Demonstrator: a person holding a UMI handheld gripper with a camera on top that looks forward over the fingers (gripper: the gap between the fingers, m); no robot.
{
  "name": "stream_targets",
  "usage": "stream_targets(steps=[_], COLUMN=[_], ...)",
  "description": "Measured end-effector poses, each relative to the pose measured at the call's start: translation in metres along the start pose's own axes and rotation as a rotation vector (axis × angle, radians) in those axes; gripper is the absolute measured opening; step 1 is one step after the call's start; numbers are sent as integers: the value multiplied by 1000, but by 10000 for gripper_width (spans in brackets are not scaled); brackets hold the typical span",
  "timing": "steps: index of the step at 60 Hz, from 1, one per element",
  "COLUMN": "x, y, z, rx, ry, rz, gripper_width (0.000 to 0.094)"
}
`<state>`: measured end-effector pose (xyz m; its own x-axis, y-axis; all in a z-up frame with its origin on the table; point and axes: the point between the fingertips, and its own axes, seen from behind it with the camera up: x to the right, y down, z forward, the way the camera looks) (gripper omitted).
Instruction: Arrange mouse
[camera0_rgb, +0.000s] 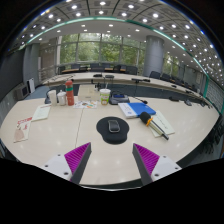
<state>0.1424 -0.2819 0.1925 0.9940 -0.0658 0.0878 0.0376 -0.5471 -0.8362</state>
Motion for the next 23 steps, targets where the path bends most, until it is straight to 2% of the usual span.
stream_targets(steps=[23], x=[-7], y=[-1], z=[-45], rx=[61], ry=[15], rz=[-9], gripper_width=[855])
